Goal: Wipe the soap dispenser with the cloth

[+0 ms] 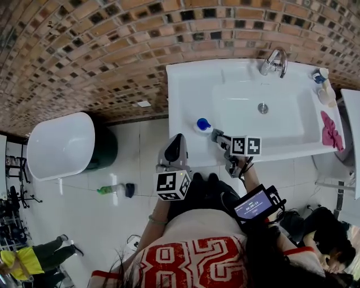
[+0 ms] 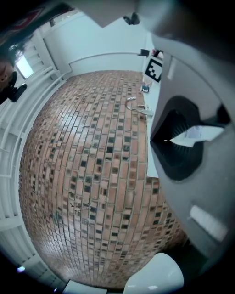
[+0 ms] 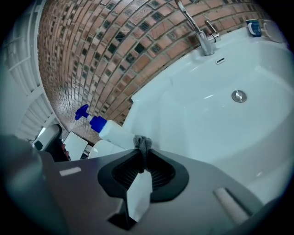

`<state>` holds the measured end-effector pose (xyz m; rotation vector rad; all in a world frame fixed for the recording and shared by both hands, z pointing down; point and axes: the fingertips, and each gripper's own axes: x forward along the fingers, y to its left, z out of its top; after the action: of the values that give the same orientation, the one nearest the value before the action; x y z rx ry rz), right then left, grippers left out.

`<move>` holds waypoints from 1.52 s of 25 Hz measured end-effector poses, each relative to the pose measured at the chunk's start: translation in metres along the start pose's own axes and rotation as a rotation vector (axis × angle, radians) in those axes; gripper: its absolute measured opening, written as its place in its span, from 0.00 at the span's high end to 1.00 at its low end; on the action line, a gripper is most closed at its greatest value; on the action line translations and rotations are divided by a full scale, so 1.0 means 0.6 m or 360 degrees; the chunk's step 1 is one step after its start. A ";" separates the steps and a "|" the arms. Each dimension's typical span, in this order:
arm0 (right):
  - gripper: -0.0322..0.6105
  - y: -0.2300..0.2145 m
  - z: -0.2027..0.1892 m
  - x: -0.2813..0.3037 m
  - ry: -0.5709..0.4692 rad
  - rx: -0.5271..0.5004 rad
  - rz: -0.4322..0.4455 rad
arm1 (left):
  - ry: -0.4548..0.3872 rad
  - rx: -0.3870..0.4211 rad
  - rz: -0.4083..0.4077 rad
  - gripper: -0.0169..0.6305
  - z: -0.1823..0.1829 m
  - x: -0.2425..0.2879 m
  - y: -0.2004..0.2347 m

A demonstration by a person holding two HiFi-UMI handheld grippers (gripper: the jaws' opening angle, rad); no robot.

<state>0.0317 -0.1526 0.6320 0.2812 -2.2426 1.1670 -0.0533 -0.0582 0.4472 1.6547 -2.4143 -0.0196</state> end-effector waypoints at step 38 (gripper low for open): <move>0.87 0.067 0.122 -0.043 -0.0295 -0.0203 -0.0017 | -0.0045 -0.0068 -0.0022 0.97 0.009 -0.002 0.088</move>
<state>0.0053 -0.1893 0.5572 0.3623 -2.4616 1.0233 -0.1024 -0.0381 0.4483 1.6631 -2.4055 -0.0967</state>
